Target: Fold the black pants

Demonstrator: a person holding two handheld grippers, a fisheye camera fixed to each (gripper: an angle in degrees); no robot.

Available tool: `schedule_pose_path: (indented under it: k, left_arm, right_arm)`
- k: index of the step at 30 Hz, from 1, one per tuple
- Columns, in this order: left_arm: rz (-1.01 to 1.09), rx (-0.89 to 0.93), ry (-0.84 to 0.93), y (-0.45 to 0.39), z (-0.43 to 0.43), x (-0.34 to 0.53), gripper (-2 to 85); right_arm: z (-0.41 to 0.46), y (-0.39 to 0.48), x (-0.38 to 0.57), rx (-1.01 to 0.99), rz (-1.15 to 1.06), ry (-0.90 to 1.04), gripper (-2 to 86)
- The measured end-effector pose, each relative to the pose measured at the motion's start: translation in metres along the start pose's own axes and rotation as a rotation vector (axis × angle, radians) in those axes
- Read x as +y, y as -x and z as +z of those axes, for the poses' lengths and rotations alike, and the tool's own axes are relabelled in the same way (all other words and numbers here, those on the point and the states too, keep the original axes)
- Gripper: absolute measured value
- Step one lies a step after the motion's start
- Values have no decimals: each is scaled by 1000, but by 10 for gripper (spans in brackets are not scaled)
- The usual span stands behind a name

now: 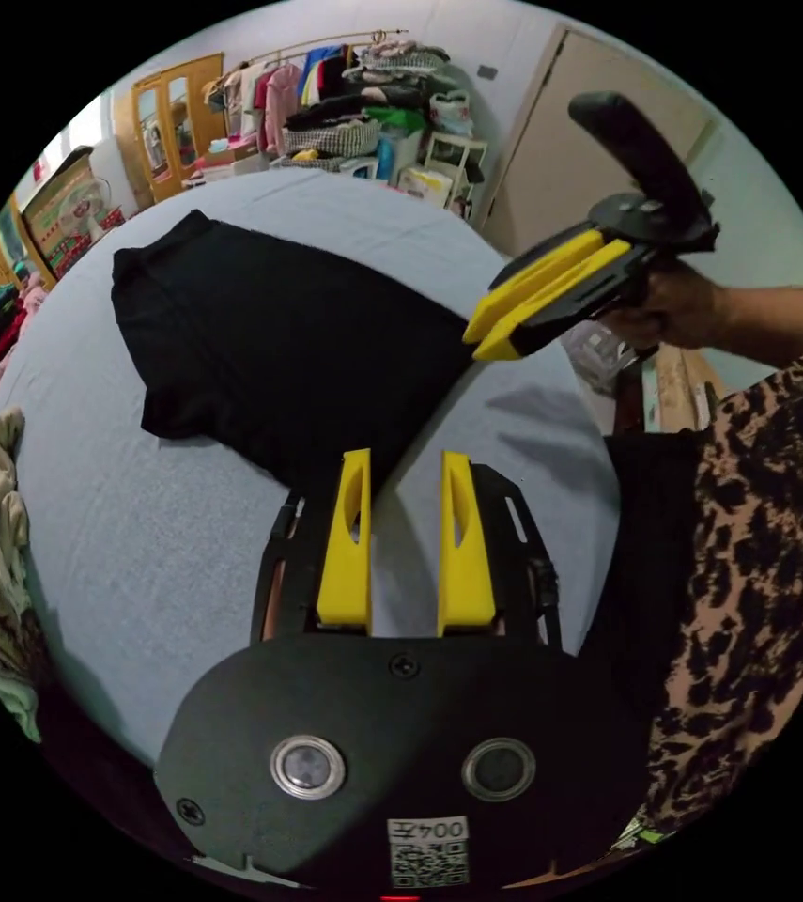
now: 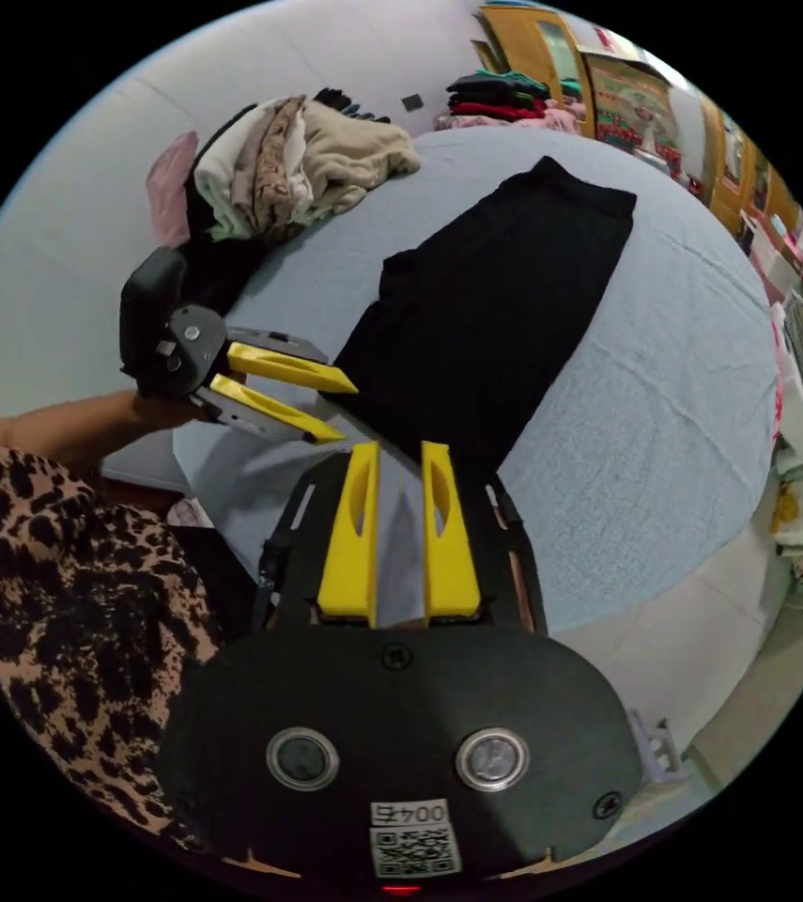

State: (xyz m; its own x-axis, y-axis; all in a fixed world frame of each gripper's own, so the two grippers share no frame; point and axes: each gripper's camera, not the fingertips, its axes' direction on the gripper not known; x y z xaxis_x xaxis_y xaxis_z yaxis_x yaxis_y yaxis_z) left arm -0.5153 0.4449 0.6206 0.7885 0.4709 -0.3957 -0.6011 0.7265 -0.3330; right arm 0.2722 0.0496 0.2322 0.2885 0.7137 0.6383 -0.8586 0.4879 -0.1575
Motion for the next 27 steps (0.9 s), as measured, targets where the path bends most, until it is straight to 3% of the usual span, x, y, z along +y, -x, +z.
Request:
schedule_pose_path:
  k: [3, 11, 16, 21, 23, 27]
  left_arm:
    - [-44, 41, -14, 6, 6, -1, 88]
    - [-59, 69, -7, -2, 27, -6, 86]
    - [-51, 66, 0, -17, 31, -16, 121]
    - [-4, -145, -7, -38, 37, -29, 118]
    - [32, -255, 33, -44, 47, -35, 71]
    - [11, -244, 15, -42, 42, -45, 36]
  right_arm:
    - [12, 26, -2, 146, -134, 43, 129]
    - [51, 55, -1, 316, -372, 187, 80]
    - [32, 56, -8, 229, -323, 173, 39]
    - [5, 44, -17, 32, -177, 105, 36]
    - [-3, 38, -17, -53, -115, 68, 37]
    - [-18, 51, -4, 46, -110, -22, 89]
